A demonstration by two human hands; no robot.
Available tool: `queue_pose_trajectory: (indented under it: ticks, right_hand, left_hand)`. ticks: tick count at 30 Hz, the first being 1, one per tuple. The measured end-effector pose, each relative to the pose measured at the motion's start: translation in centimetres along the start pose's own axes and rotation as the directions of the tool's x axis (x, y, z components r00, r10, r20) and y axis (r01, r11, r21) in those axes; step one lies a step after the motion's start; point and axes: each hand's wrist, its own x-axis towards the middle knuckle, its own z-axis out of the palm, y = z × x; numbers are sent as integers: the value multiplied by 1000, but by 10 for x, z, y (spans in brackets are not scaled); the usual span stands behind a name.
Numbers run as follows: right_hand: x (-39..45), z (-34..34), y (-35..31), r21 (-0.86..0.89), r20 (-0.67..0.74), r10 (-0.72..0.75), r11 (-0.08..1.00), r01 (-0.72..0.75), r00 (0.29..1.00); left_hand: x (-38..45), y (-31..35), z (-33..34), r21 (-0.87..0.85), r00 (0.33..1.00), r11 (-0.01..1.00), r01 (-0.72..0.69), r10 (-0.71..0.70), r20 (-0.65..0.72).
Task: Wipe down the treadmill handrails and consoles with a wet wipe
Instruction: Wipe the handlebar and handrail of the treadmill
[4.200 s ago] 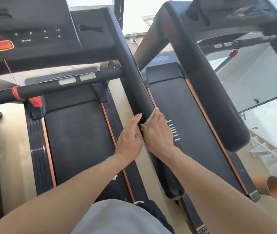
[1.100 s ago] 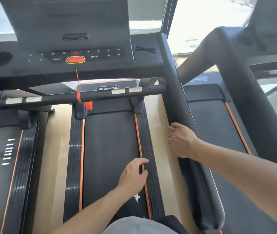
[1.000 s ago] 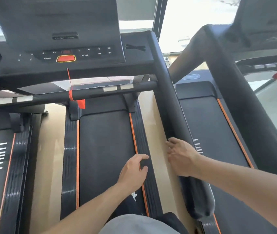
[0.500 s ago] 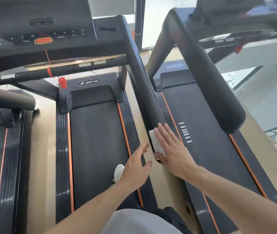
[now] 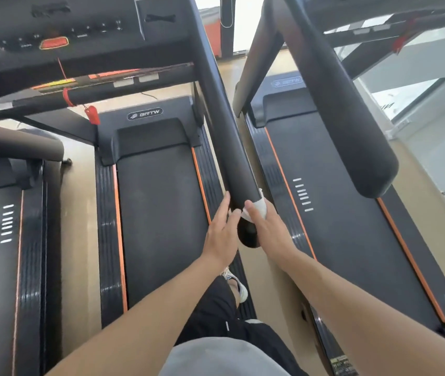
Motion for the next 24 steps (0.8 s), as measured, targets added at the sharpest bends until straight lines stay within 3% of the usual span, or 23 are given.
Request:
queue_pose_trajectory:
  ticks: [4, 11, 16, 21, 24]
  right_hand:
    - [22, -3, -14, 53, 11, 16, 998, -17, 1000]
    - [85, -3, -74, -204, 22, -78, 976, 80, 997]
    - [140, 14, -123, -296, 72, -68, 951, 87, 995]
    - [183, 34, -162, -541, 2, -182, 827, 154, 983]
    - [202, 42, -175, -655, 47, -250, 723, 218, 967]
  left_hand:
    - [41, 20, 5, -67, 996, 998, -6, 0, -85]
    - [97, 44, -11, -142, 989, 989, 47, -66, -130]
    - [131, 63, -36, -126, 992, 991, 43, -58, -116]
    - [134, 74, -55, -181, 988, 982, 44, -69, -135]
    - [127, 71, -64, -163, 987, 986, 46, -71, -148]
